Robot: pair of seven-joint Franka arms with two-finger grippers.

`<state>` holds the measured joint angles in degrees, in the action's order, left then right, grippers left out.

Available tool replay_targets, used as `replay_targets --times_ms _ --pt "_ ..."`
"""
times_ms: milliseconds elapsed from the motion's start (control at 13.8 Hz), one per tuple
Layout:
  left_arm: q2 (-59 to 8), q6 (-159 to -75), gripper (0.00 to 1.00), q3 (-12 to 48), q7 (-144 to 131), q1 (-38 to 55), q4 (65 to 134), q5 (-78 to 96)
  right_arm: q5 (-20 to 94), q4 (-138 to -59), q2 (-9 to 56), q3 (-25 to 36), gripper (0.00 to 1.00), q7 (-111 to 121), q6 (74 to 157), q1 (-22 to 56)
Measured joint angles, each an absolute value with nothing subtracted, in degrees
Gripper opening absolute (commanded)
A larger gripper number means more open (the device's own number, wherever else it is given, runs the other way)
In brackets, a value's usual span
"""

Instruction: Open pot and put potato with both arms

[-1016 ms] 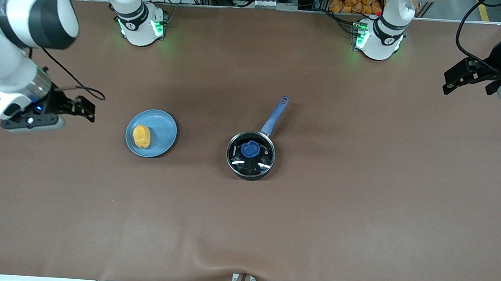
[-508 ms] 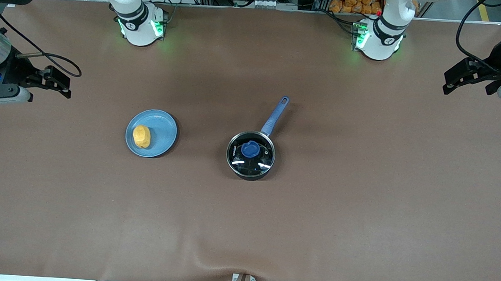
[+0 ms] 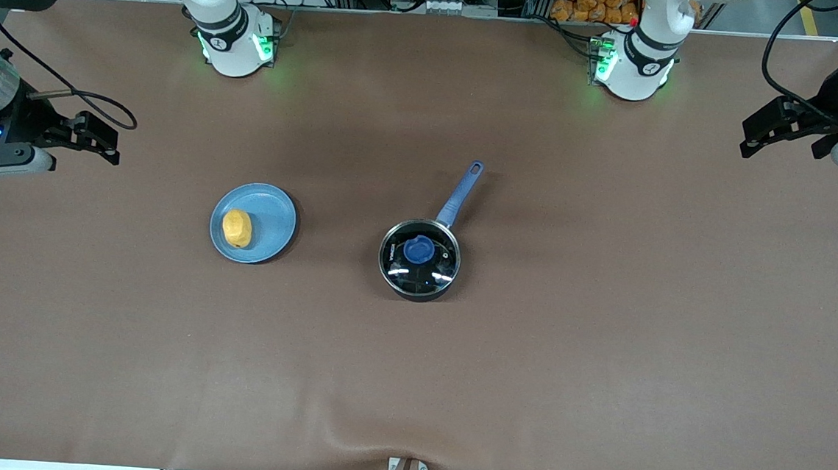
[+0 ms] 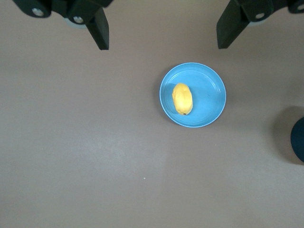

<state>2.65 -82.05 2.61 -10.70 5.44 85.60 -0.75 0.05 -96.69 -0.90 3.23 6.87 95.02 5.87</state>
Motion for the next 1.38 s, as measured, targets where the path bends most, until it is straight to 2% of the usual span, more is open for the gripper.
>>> replay_targets --times_ms 798,1089,1379 --pt "1.5 -82.3 1.0 2.8 -11.1 6.1 85.7 1.4 0.0 -96.7 -0.8 3.2 1.0 6.9 94.9 5.9" --pt "-3.1 -85.7 1.0 5.5 -19.0 10.0 85.8 2.1 0.0 -96.8 -0.8 3.3 1.0 6.9 94.9 5.9" --pt "-9.7 -92.7 1.0 7.5 -34.2 18.3 86.0 2.1 0.1 -97.3 -0.7 3.2 1.0 6.8 95.3 5.9"
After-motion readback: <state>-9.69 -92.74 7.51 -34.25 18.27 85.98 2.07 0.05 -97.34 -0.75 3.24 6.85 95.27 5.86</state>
